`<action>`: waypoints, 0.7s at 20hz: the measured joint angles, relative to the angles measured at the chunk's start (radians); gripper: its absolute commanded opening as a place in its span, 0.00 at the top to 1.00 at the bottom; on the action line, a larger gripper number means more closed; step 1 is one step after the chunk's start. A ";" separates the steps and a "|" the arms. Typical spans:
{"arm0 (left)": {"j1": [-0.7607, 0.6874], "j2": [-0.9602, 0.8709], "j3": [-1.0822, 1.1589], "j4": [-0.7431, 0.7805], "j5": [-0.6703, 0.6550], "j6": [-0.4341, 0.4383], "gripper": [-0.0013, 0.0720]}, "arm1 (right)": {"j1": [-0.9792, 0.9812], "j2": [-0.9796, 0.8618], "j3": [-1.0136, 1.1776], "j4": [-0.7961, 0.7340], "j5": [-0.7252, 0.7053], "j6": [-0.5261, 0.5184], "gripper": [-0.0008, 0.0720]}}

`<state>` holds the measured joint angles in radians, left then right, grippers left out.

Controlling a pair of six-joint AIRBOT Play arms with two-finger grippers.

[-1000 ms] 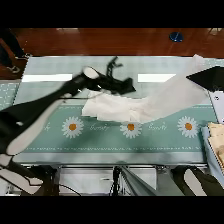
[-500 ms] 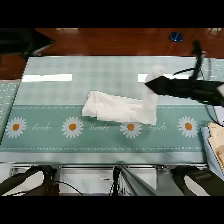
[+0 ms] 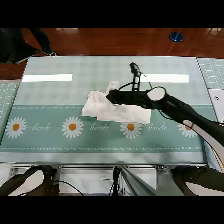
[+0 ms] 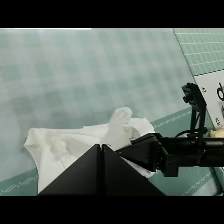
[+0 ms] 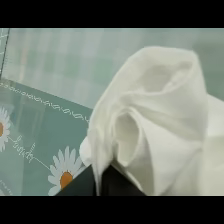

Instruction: Fold the shirts.

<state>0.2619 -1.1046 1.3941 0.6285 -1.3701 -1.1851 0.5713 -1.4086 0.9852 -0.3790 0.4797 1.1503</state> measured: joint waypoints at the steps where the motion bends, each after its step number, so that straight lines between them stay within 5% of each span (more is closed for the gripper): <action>1: -0.004 0.000 -0.018 0.002 -0.002 0.000 0.95 | 0.020 -0.028 0.025 0.011 -0.017 -0.006 0.96; 2: -0.007 0.001 -0.036 0.006 -0.007 0.000 0.95 | 0.034 -0.051 0.048 0.021 -0.032 -0.010 0.95; 5: -0.016 0.002 -0.090 0.008 -0.011 0.008 0.95 | 0.059 -0.097 0.110 0.061 -0.050 -0.018 0.42; 6: -0.019 0.002 -0.108 0.007 -0.013 0.013 0.95 | 0.063 -0.105 0.129 0.073 -0.047 -0.025 0.33; 11: -0.024 0.002 -0.172 0.008 -0.013 0.035 0.95 | -0.002 -0.081 0.180 0.053 0.140 -0.061 0.32; 14: -0.025 -0.003 -0.188 0.032 -0.010 0.048 0.95 | -0.140 0.011 0.188 -0.140 0.345 0.000 0.41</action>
<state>0.2367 -1.1080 1.2064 0.6601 -1.3796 -1.1366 0.4316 -1.3975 1.1736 -0.5194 0.8246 1.1500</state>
